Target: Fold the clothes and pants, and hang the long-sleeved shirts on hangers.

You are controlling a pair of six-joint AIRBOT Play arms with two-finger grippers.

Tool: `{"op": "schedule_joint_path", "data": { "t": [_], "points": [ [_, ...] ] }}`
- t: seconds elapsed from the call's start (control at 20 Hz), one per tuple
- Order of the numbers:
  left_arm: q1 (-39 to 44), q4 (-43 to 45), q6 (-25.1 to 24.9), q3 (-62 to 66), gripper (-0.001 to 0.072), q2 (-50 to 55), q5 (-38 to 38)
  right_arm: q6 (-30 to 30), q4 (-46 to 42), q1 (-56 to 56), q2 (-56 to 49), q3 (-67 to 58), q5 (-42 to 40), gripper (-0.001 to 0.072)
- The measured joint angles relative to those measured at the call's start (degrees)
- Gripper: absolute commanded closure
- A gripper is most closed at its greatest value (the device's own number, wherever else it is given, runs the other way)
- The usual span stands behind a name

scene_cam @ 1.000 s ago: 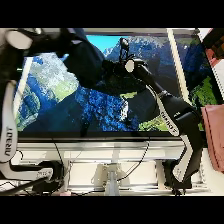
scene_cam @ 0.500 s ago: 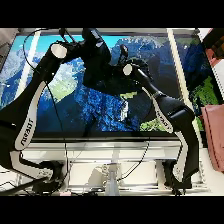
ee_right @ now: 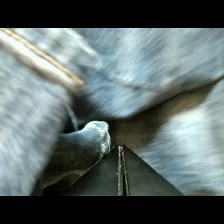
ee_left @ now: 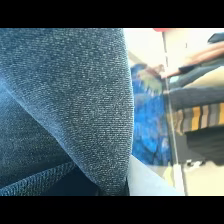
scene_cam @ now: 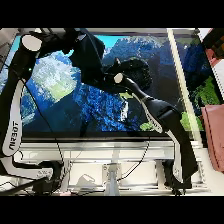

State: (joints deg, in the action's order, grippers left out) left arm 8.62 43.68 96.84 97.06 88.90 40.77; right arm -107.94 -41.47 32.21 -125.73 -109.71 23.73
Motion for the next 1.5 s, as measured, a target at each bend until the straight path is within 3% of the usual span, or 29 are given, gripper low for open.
{"op": "schedule_joint_path", "data": {
  "t": [0.25,0.35,0.55,0.9,1.25,1.5],
  "points": [
    [-0.39,-0.07,-0.37,0.0,0.0668,0.42,1.79,-1.07,0.09,0.13,-1.01,-0.81,0.35,0.0671],
    [0.26,-0.11,-0.37,0.02,0.0668,1.11,1.57,-0.24,-1.64,-2.08,-0.35,-0.87,4.92,0.0671],
    [3.65,-0.44,-0.37,0.02,0.0669,3.32,-1.53,7.96,-8.55,-9.14,3.82,-0.94,19.12,0.0671],
    [15.1,-0.61,-0.35,0.02,0.0669,8.63,-12.81,19.21,-22.08,-25.4,16.31,-0.98,43.87,0.067],
    [22.58,-0.68,-0.2,0.52,0.0671,11.52,-30.1,22.1,-25.64,-39.93,23.98,-0.96,57.51,0.067],
    [20.61,-0.55,-0.2,2.27,0.0672,10.49,-31.61,22.64,-24.28,-43.47,24.87,-0.81,59.32,0.0671]
  ]
}}
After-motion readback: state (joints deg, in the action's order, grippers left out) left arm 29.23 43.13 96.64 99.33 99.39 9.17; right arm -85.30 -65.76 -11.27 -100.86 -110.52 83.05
